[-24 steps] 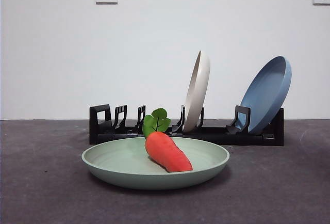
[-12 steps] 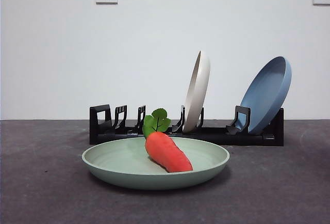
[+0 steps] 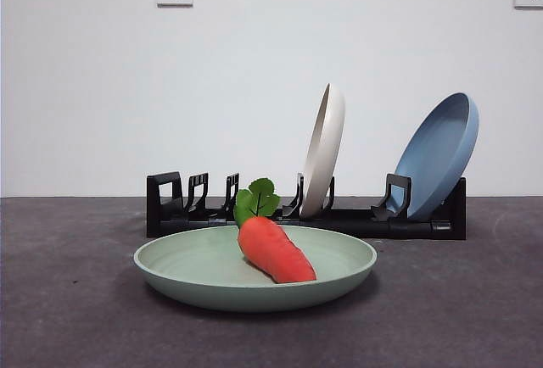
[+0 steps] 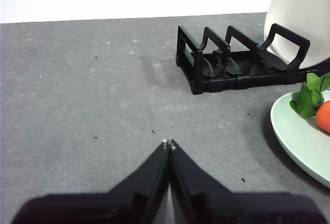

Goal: Take the green plate from the plate rack,put the plate on the table,take the carrot from the table,put the carrot in the plate

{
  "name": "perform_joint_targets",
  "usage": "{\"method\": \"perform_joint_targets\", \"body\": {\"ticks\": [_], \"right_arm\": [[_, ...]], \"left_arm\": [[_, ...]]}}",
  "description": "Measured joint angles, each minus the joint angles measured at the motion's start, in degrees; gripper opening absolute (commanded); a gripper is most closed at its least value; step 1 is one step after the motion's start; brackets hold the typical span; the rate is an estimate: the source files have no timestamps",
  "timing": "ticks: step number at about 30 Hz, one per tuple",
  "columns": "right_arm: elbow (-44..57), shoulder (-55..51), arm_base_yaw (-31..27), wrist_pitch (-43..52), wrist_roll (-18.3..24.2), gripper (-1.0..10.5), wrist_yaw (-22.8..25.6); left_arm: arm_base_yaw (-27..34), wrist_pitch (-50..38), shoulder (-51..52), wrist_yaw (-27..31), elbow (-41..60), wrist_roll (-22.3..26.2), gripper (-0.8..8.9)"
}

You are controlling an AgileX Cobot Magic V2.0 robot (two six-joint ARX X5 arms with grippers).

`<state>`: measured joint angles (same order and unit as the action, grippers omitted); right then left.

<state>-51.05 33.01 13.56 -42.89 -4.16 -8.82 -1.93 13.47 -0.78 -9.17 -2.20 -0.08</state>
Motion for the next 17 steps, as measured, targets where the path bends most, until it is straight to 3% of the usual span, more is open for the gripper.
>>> {"method": "perform_joint_targets", "body": {"ticks": [4, 8, 17], "right_arm": [[15.2, -10.8, -8.1, 17.3, 2.0, 0.0, -0.1], [28.3, -17.7, -9.5, 27.8, 2.3, 0.0, 0.0], [45.2, -27.5, -9.4, 32.2, 2.3, 0.0, 0.0]], "left_arm": [[0.0, 0.0, 0.0, 0.0, 0.0, 0.0, -0.01], [0.0, 0.0, 0.0, 0.0, 0.0, 0.0, -0.01], [0.0, 0.0, 0.0, 0.0, 0.0, 0.0, -0.01]]}}
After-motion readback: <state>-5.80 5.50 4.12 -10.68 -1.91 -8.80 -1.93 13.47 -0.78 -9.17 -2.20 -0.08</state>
